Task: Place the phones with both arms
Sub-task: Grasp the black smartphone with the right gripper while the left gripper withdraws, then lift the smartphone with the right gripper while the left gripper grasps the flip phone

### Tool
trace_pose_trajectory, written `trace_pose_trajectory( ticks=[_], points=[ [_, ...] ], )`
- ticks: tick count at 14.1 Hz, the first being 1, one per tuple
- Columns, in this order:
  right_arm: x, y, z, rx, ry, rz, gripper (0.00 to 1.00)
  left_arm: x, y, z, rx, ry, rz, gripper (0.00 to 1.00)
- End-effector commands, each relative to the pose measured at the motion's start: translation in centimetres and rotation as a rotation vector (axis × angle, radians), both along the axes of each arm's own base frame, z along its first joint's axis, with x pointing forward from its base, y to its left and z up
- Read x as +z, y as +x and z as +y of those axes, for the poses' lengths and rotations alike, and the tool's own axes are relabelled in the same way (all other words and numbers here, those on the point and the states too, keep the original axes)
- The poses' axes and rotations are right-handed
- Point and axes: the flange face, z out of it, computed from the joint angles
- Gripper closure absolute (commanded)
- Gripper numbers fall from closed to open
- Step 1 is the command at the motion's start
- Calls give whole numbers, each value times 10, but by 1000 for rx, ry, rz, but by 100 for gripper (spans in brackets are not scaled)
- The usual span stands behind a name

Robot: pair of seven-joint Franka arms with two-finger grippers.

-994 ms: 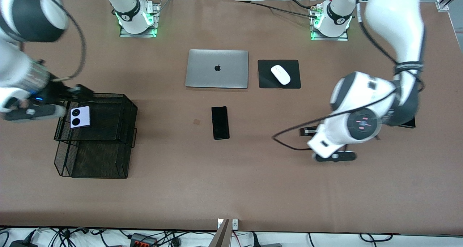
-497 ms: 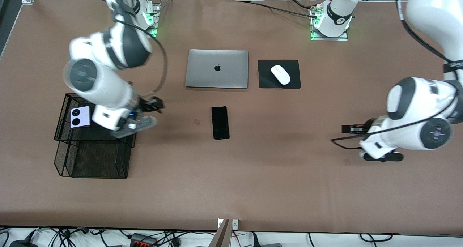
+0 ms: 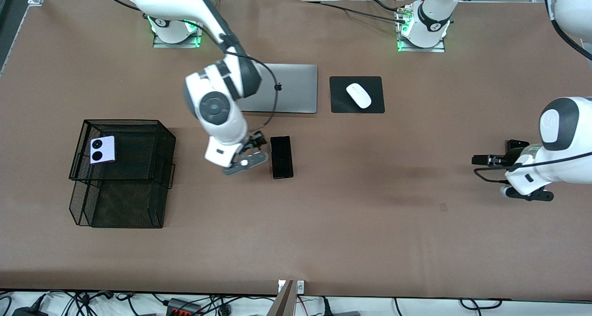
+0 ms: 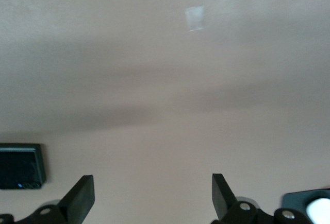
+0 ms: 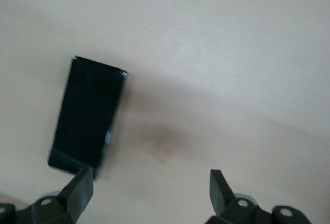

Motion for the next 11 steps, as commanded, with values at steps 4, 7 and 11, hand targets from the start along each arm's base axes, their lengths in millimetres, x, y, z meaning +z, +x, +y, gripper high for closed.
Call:
trace_pose_trajectory(
  ticks=[4,7,11],
  points=[
    [-56,-22,55,-126,18,-45,0,-14,-37,91,-139,-44,-90,0],
    [-75,-31,70,-150,65,-35,0,-31,-53,125,-179,-50,-126,0],
    [-100,-41,76,-143,59,-11,0,-58,-77,154,-225,-26,-190,0]
  ],
)
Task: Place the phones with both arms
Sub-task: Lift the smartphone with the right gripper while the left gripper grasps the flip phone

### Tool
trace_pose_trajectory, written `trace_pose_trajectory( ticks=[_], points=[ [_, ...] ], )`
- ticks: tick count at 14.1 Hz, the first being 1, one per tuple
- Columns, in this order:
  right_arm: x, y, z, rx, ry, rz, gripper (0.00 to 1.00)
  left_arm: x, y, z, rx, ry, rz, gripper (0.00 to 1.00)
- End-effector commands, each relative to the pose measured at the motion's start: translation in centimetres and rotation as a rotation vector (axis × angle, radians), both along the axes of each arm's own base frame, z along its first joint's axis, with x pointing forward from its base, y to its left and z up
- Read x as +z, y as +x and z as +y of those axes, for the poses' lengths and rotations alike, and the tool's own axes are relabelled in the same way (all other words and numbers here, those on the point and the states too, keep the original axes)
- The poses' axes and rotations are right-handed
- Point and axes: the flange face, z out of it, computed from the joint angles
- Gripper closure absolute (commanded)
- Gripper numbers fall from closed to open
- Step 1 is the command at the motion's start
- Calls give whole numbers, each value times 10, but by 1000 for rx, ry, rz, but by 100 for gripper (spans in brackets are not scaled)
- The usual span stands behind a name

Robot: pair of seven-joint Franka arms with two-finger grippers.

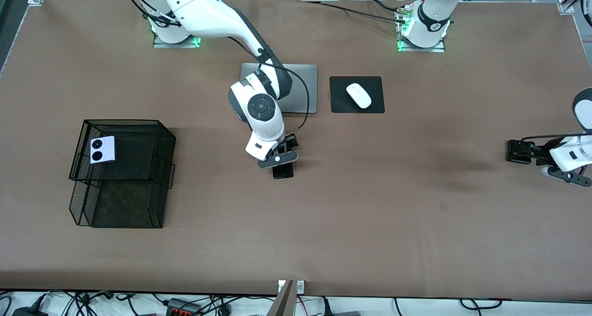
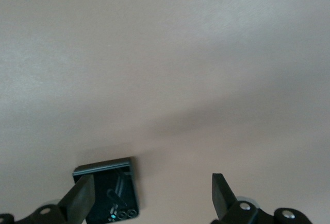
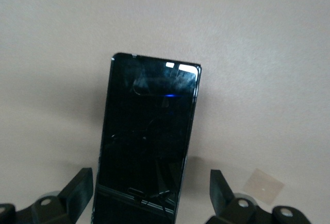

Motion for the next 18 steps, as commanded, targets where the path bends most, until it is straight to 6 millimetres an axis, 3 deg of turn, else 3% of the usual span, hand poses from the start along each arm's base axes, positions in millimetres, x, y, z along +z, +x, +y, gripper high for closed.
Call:
trace_pose_trajectory(
  ticks=[1,7,10,13,15,17,18],
  points=[
    [-8,-4,14,-14,36,-2,0,0,-18,4,-33,24,-13,0],
    [-23,-6,16,-14,47,19,0,-6,-23,32,-165,68,-79,0],
    [-29,-7,15,-19,40,25,0,-32,-48,63,-83,72,-114,0],
    [-29,-8,16,-17,40,25,1,-43,-63,64,43,69,-93,0],
    [-26,-9,19,-4,41,20,28,-47,-66,62,117,62,-62,0],
    [-19,-9,21,-11,47,19,63,-51,-68,60,121,55,-47,0],
    [-12,-7,21,-14,52,16,68,-52,-68,60,119,54,-49,0]
  ],
)
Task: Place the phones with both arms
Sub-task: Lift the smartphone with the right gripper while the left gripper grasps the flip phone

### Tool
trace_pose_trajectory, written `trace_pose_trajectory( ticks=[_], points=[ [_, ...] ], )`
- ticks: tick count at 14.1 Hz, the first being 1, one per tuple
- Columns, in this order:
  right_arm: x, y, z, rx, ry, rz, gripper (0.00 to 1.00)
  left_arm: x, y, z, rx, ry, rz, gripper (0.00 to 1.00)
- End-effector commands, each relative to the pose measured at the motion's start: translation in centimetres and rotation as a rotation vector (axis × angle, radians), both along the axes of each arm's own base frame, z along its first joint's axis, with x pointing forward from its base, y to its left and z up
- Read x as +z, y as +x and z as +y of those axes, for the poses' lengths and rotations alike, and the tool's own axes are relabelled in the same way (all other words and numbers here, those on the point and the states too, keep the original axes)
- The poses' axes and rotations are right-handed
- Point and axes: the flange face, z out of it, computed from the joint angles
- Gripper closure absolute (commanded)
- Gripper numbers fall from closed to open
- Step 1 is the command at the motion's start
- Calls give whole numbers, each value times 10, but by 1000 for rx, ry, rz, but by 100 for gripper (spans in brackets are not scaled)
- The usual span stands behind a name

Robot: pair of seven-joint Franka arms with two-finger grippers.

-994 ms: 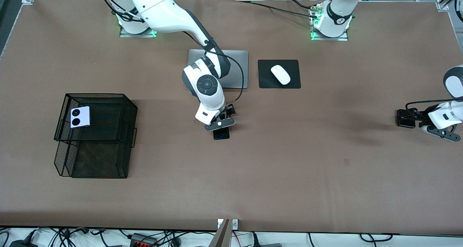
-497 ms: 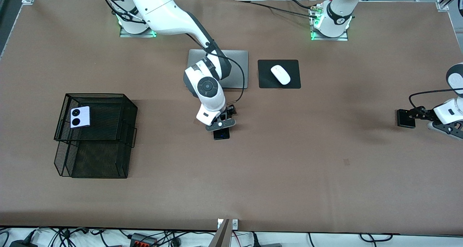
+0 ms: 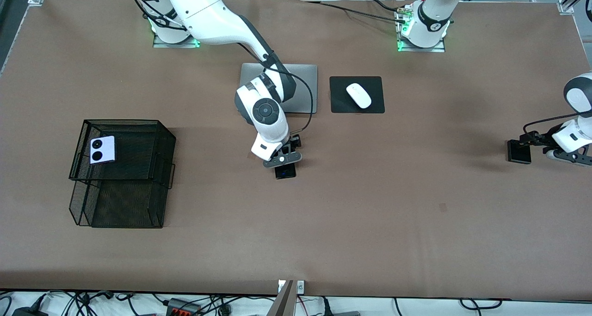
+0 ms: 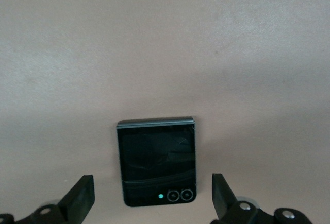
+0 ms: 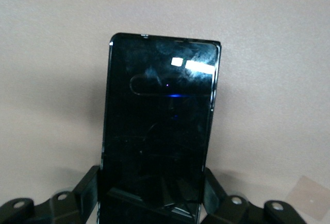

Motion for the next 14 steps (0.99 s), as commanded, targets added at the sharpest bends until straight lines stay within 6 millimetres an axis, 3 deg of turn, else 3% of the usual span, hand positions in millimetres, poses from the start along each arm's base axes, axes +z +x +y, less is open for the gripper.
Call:
trace_pose_trajectory(
  ticks=[1,3,6,8,11,14],
  points=[
    [16,3,7,-3,22,-12,70,0,-4,-6,13,11,14,0],
    [43,13,-4,-22,19,-2,71,-3,-4,-6,17,14,2,0],
    [121,46,-31,-64,6,-22,70,-12,-8,-12,15,14,-10,0],
    [154,61,-49,-91,-34,-7,70,-18,-8,-13,13,10,-12,0],
    [200,89,-110,-170,-82,-18,70,-22,-7,-13,10,12,-20,0],
    [224,101,-187,-248,-172,82,71,-29,-6,-14,0,15,-29,0]
  ],
)
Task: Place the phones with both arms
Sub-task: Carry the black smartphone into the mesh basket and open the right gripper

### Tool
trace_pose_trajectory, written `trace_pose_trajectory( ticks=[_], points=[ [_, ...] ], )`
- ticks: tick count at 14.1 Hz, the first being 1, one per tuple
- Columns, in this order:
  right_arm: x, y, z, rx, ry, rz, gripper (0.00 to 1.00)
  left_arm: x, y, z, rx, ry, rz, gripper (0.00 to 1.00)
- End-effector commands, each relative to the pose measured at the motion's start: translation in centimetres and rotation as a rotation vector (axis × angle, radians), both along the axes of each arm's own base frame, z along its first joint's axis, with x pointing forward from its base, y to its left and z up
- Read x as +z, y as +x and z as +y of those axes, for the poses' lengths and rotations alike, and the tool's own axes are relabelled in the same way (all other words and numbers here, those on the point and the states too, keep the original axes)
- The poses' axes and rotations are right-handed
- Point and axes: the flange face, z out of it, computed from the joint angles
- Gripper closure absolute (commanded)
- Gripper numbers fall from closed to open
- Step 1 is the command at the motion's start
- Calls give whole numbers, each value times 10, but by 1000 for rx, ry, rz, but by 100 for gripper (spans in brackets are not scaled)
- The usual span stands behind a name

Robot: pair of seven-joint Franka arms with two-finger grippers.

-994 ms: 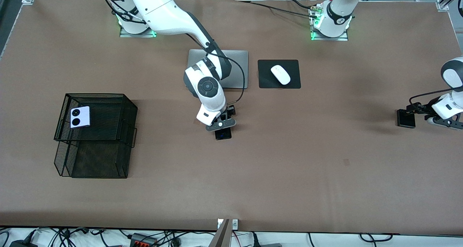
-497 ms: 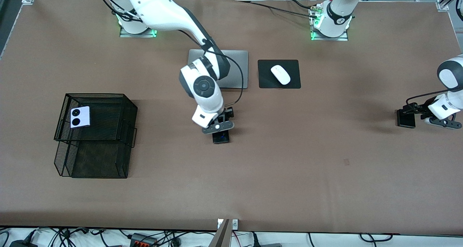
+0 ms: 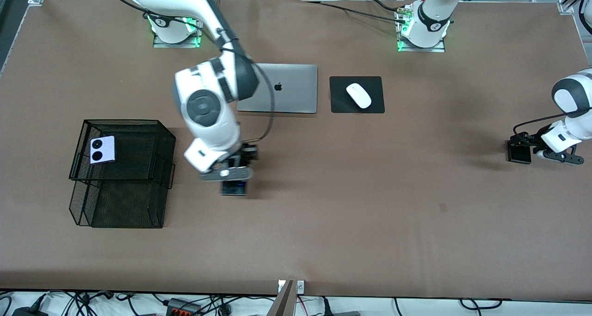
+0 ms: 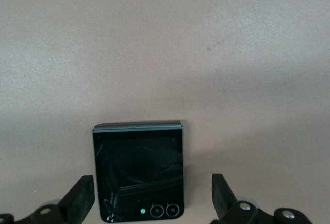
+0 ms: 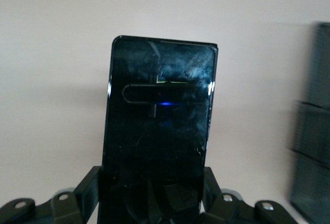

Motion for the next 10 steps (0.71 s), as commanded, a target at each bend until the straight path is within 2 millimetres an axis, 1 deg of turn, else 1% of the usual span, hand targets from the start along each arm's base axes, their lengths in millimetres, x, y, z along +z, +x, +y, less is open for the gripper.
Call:
trace_pose_trajectory(
  ticks=[1,2,3,4,5,6,9,10],
  points=[
    [24,5,-63,-32,-29,87,71,-9,1,-3,-17,25,-13,0],
    [31,6,-92,-25,-32,119,70,-12,2,-3,-20,22,-13,0],
    [34,6,-118,-6,-27,153,71,-21,1,-4,-23,11,-7,0],
    [37,6,-147,-2,-18,190,70,-23,3,-2,-25,13,-15,0],
    [38,4,-167,-9,-10,227,70,-21,7,-1,-25,16,-22,0],
    [37,0,-185,-26,-4,263,70,-21,7,-2,-28,16,-22,0],
    [29,-6,-222,-76,2,340,68,-18,8,1,-36,18,-24,0],
    [20,-9,-229,-65,5,368,69,-18,7,3,-36,19,-25,0]
  ],
)
